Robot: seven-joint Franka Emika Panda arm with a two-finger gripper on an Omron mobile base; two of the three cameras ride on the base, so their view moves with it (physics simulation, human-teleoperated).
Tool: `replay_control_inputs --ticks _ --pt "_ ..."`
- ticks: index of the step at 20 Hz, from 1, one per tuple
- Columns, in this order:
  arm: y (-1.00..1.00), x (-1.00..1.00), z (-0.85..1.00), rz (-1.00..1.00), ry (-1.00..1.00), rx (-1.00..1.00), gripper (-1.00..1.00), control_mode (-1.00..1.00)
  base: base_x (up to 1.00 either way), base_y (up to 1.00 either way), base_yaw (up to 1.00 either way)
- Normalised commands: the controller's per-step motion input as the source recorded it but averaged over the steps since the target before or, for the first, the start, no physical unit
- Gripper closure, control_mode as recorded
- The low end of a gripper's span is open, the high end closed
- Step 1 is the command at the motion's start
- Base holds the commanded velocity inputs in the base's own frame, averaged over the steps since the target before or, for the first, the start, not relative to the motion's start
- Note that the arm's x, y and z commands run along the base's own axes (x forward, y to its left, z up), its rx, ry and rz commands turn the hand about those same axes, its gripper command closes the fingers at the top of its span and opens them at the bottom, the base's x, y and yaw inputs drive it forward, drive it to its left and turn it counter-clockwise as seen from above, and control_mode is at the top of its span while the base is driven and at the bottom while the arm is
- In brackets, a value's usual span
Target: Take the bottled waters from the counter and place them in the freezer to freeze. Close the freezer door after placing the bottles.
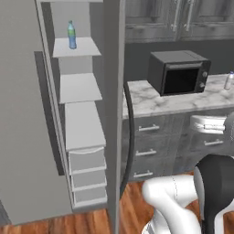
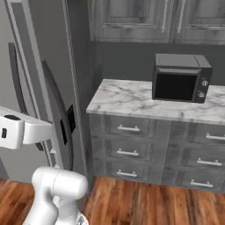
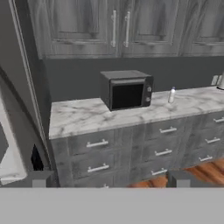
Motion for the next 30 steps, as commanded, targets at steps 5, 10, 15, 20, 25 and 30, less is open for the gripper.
replay_control_inputs --ticks 5,10,15,20,25,30 --pt "0.0 0.0 0.0 0.0 0.0 0.0 -1.0 1.0 0.0 -1.0 0.1" --pt "0.0 0.0 0.0 0.0 0.0 0.0 -1.0 1.0 0.15 -0.97 0.0" --pt "0.0 0.0 0.0 0.0 0.0 0.0 -1.0 1.0 0.67 -0.89 0.01" --pt "0.0 0.0 0.0 0.0 0.0 0.0 -1.0 1.0 0.7 -0.77 0.04" --pt "0.0 0.0 0.0 0.0 0.0 0.0 -1.0 1.0 0.52 -0.54 0.04" --pt "0.0 0.0 0.0 0.0 0.0 0.0 -1.0 1.0 0.56 -0.19 0.03"
